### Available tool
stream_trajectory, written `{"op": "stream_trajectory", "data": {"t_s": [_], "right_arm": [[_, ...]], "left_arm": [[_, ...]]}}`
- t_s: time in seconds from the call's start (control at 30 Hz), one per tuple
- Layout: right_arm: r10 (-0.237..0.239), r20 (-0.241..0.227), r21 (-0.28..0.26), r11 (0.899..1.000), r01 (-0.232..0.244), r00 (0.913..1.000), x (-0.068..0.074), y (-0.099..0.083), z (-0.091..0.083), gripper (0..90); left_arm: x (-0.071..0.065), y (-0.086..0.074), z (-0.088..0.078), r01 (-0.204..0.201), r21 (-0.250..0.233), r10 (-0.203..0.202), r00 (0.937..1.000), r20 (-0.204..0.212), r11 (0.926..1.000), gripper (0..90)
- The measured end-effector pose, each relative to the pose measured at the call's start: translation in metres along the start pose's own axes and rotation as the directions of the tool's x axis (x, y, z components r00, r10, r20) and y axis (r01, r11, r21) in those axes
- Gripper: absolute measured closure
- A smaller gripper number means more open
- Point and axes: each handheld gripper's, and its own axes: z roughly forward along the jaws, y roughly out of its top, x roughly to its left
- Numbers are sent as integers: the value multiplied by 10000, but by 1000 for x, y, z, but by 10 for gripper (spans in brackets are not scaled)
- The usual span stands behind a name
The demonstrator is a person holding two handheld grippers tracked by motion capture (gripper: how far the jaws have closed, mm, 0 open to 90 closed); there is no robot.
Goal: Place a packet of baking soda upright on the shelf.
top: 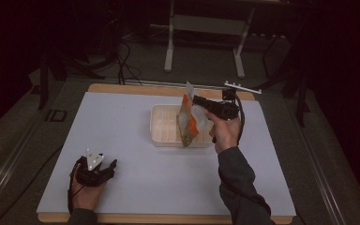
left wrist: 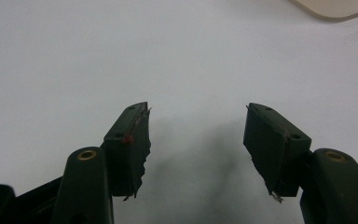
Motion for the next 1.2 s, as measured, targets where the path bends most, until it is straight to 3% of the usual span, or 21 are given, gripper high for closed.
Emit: {"op": "stream_trajectory", "data": {"t_s": [0.53, 0.8, 1.0, 1.2], "right_arm": [[-190, 172, -126, 9997, 193, 9997, 8, 11, 7, 900], [-30, 175, -272, 9996, 35, 9998, 7, 15, 8, 900], [-235, 434, -365, 9990, 251, 9988, 10, 18, 9, 900], [2, 632, -513, 9987, 31, 9980, 8, 19, 13, 900]], "left_arm": [[0, 0, 0, 2, -7, -2, 10000, 12, 10000, 405], [0, 0, 0, 1, -12, -1, 10000, 23, 10000, 405], [0, 0, 0, -13, -11, 13, 10000, 5, 10000, 405], [0, 0, -1, 5, -34, -5, 10000, 16, 10000, 404]]}}
